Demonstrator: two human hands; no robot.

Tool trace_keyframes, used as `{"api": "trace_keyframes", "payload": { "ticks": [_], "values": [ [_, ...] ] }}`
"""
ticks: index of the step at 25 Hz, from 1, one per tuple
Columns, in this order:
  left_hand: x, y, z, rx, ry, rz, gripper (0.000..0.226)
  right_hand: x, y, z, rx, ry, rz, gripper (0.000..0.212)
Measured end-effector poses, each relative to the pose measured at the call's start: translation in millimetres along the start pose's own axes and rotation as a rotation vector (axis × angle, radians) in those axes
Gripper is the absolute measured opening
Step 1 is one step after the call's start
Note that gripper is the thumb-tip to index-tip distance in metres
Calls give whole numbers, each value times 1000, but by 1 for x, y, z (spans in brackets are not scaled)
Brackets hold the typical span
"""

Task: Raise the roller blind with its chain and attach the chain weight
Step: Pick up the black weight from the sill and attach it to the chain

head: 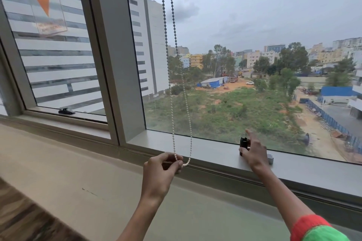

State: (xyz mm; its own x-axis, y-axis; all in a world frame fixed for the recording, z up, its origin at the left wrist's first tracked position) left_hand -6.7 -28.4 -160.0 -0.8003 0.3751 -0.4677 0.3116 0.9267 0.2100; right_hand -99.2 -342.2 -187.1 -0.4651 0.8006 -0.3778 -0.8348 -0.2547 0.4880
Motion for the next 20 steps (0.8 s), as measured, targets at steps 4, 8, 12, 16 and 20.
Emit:
{"api": "trace_keyframes", "payload": {
  "ticks": [4,8,12,16,20],
  "values": [
    [-1,-2,5,57,26,-5,12,-2,-4,-9,-54,-45,6,48],
    [-2,-6,12,155,70,-17,13,12,-15,-1,-128,-47,117,26],
    [-1,-11,15,300,101,-44,12,57,-43,33,-302,12,267,21],
    [0,-12,14,352,101,-30,8,107,-81,63,-570,-54,537,16],
    [1,-2,16,314,83,-17,9,134,-95,92,-660,-91,714,18]
  ]
}}
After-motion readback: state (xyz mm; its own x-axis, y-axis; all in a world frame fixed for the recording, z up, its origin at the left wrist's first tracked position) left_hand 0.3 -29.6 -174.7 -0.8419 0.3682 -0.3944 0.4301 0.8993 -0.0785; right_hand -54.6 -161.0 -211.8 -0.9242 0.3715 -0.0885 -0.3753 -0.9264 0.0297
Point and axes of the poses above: each hand's wrist, its own x-axis away from the middle knuckle, its own y-axis out of the back of the hand, z = x × y, the point moved 10 cm from there along -x, towards the middle knuckle, and after that the axes turned 5 degrees about -y, right-handed, at the moved point
